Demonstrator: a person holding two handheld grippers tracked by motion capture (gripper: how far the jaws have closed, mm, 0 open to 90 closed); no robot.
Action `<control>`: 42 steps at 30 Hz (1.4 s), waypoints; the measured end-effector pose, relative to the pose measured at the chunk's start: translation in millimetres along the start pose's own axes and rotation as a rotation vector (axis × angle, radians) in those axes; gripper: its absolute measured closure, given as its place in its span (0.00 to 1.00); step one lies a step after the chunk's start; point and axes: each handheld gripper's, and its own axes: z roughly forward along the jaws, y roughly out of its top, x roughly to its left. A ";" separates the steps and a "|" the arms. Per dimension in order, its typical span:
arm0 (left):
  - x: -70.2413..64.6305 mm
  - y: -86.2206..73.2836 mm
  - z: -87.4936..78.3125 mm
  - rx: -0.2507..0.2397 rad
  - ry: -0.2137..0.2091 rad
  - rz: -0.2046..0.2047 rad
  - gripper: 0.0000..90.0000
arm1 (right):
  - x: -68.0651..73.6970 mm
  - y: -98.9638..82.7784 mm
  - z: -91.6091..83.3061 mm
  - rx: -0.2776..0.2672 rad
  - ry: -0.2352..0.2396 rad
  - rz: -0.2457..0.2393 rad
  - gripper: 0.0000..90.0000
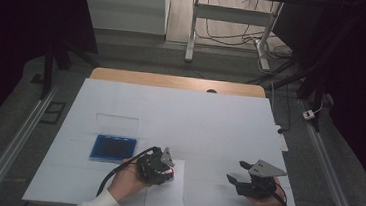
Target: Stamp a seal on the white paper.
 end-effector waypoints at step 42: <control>0.1 1.8 2.3 0.024 -0.002 0.015 0.79 | 0.4 0.1 1.2 -0.003 0.000 -0.002 0.34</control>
